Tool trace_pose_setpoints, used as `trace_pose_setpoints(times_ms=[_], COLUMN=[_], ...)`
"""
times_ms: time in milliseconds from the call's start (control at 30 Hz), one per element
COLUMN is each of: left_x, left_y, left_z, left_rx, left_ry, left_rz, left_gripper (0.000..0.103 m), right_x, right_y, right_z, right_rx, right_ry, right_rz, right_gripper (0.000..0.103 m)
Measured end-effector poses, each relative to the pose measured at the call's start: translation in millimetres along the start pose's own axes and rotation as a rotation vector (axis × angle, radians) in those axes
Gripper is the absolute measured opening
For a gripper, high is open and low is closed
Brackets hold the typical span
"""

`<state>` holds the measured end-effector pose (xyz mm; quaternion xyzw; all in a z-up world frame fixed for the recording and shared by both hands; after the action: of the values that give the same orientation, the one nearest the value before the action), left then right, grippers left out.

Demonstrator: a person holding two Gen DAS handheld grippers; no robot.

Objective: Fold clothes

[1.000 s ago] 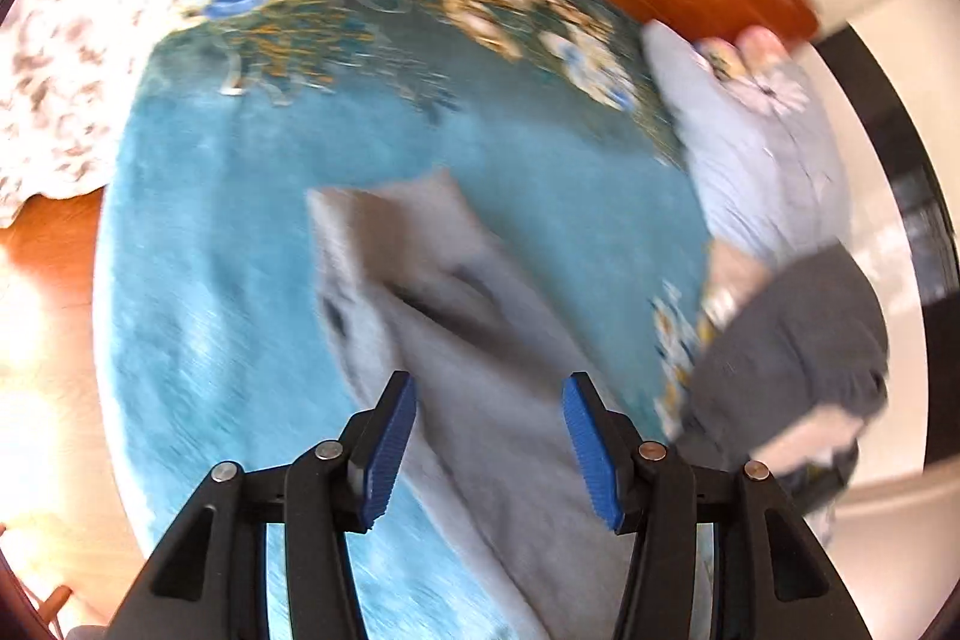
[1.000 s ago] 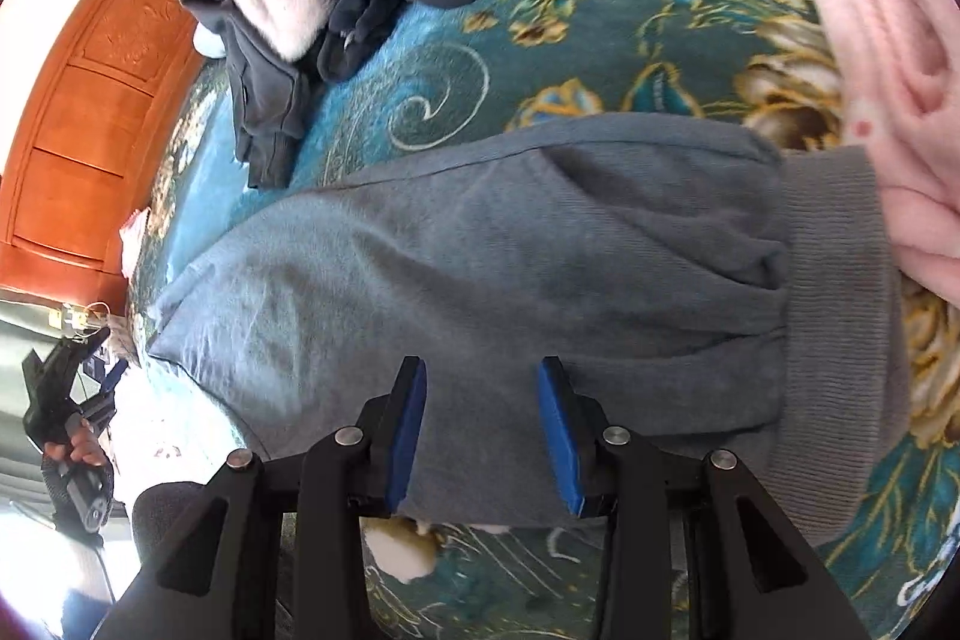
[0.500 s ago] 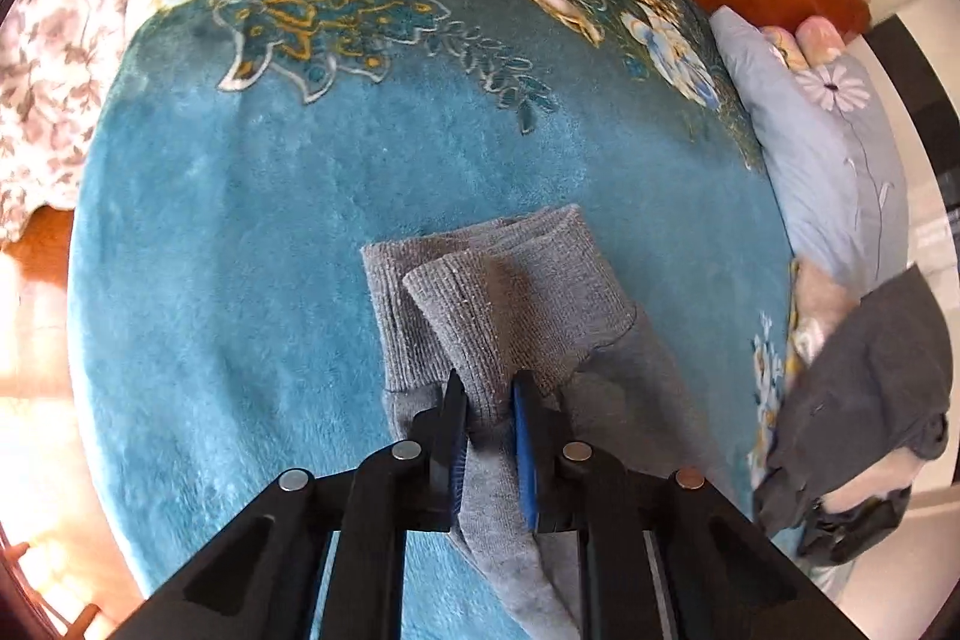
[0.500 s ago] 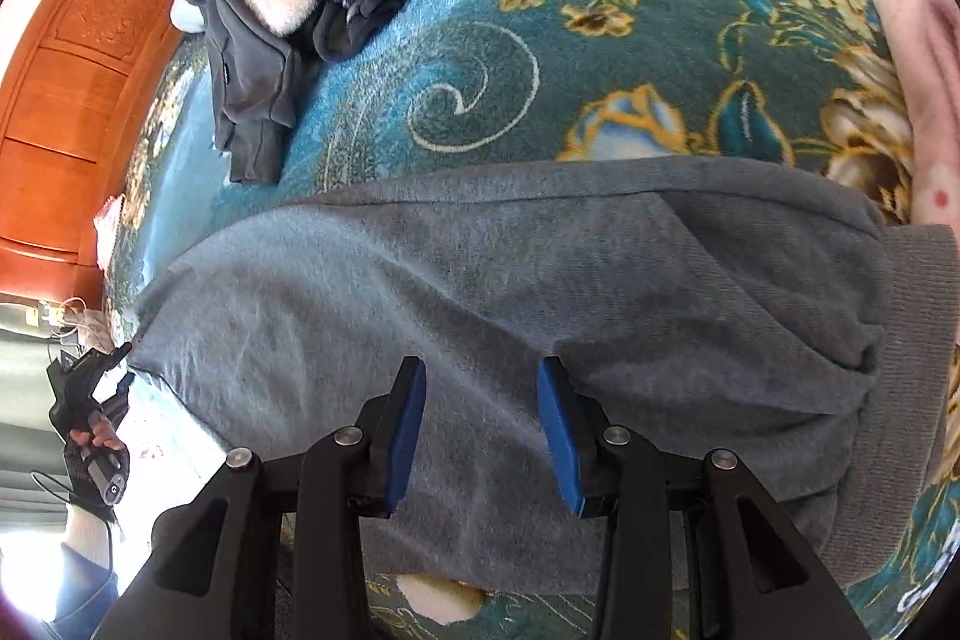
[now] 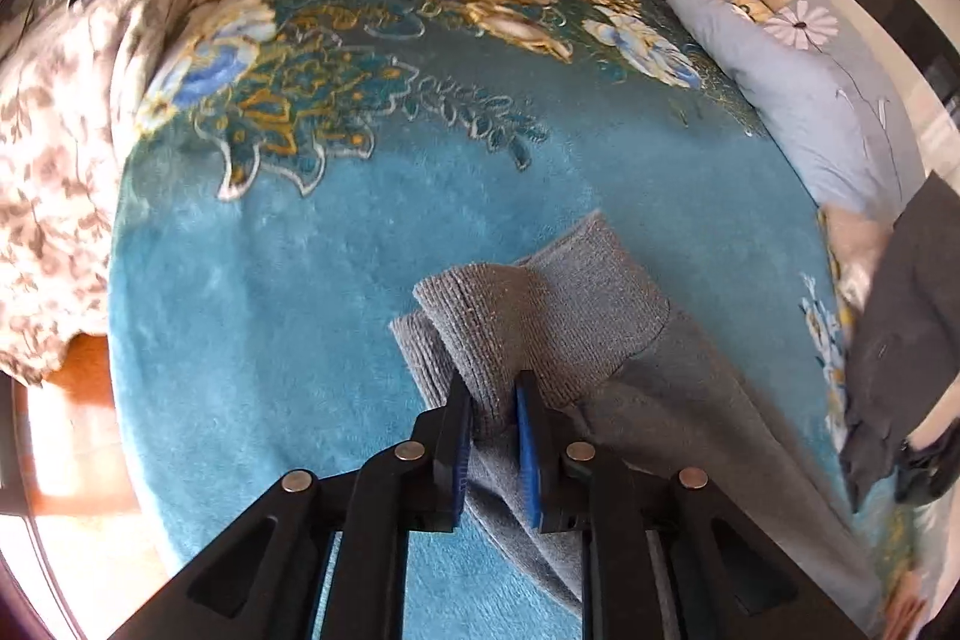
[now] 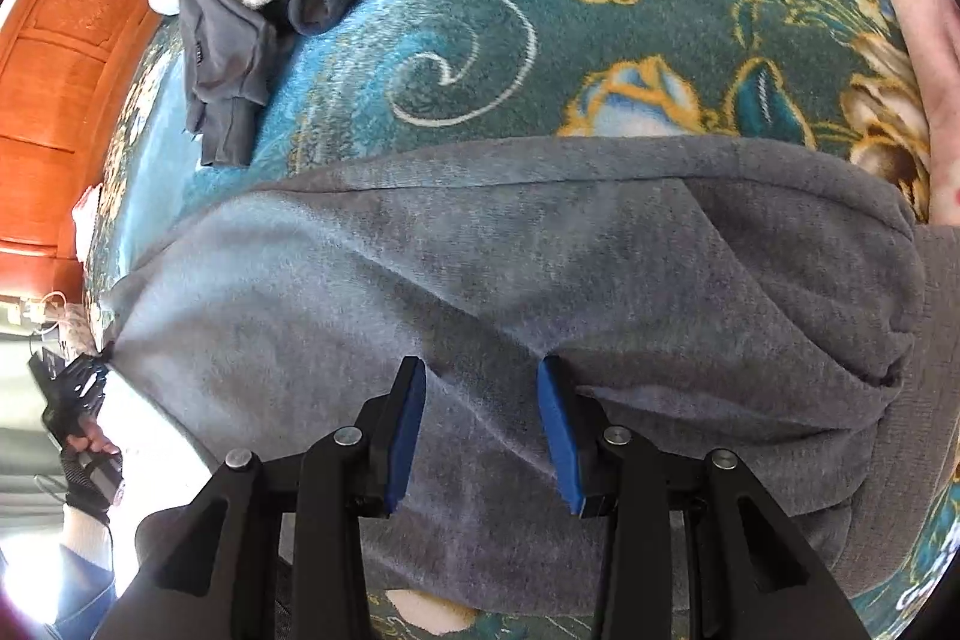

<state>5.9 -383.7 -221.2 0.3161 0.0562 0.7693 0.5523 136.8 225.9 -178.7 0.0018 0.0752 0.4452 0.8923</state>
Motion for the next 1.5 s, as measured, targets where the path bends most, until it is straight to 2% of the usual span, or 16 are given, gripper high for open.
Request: trace_pose_setpoints(times_ms=[67, 133, 233, 333, 400, 433, 533, 567, 700, 800, 900, 1067, 1167, 1267, 1367, 1500], left_x=[7.3, 4.1, -16.7, -34.6, -39.7, -41.5, -39.5, -34.7, -6.9, 38.0, 106.2, 227.3, 285.6, 324.8, 355.0, 376.3], left_y=[1.7, 3.3, 4.3, 3.5, 2.6, 3.0, 4.2, 5.4, 15.7, 28.2, 32.0, -8.0, -58.0, -113.1, -171.9, -226.1], left_z=[-1.9, -6.2, -10.1, -11.9, -8.4, -8.0, -8.7, -5.5, 16.7, 50.7, 93.0, 136.1, 125.4, 95.9, 63.2, 24.5], left_rx=[-0.002, -0.006, -0.011, -0.004, 0.013, 0.016, 0.0, 0.008, 0.056, 0.103, 0.155, 0.168, 0.106, -0.033, -0.179, -0.354], left_ry=[0.093, 0.121, 0.077, -0.013, -0.052, -0.076, -0.132, -0.132, -0.158, -0.217, -0.294, -0.42, -0.422, -0.443, -0.398, -0.307], left_rz=[-0.083, -0.093, 0.015, 0.145, 0.204, 0.235, 0.297, 0.298, 0.263, 0.149, -0.032, -0.349, -0.501, -0.54, -0.613, -0.654], left_gripper=[0.04, 0.048, 0.056, 0.056, 0.054, 0.048, 0.018, 0.015, 0.014, 0.014, 0.014, 0.014, 0.014, 0.014, 0.014, 0.015], right_x=[-0.5, -0.4, -2.4, -4.3, -4.8, -4.4, -2.8, -2.2, -2.3, 0.4, 3.2, 8.4, 14.0, 19.6, 27.4, 43.6], right_y=[0.3, 0.8, 0.4, 0.6, 1.1, 1.1, 1.1, 1.1, 0.7, -1.7, -4.0, -10.0, -13.8, -17.6, -22.5, -31.9], right_z=[0.2, -1.2, -1.2, -0.3, 0.0, -0.1, -0.5, -0.7, 3.1, 7.3, 11.6, 19.4, 25.0, 30.5, 33.4, 38.5], right_rx=[0.0, -0.004, -0.003, -0.001, -0.001, -0.002, -0.005, -0.006, 0.0, 0.01, 0.02, 0.044, 0.062, 0.08, 0.092, 0.108], right_ry=[-0.004, -0.005, -0.004, -0.003, -0.005, -0.004, 0.003, 0.005, 0.036, 0.065, 0.094, 0.15, 0.176, 0.202, 0.215, 0.226], right_rz=[0.007, -0.003, -0.006, 0.004, 0.01, 0.007, -0.006, -0.011, -0.01, -0.015, -0.021, -0.036, -0.041, -0.045, -0.052, -0.062], right_gripper=[0.04, 0.04, 0.045, 0.045, 0.045, 0.045, 0.045, 0.045, 0.046, 0.045, 0.045, 0.045, 0.045, 0.045, 0.046, 0.046])
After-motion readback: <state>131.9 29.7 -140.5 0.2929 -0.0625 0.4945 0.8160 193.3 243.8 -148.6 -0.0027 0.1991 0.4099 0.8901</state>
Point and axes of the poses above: each gripper's, at about its wrist camera, not at the fingertips, and z roughly against the way its jaws point, x to its right, y to its top, the point moved 2 cm from there along -z, roughly the way its jaws point, and after that the axes turned 14 degrees about -y, right-handed, at the moved point
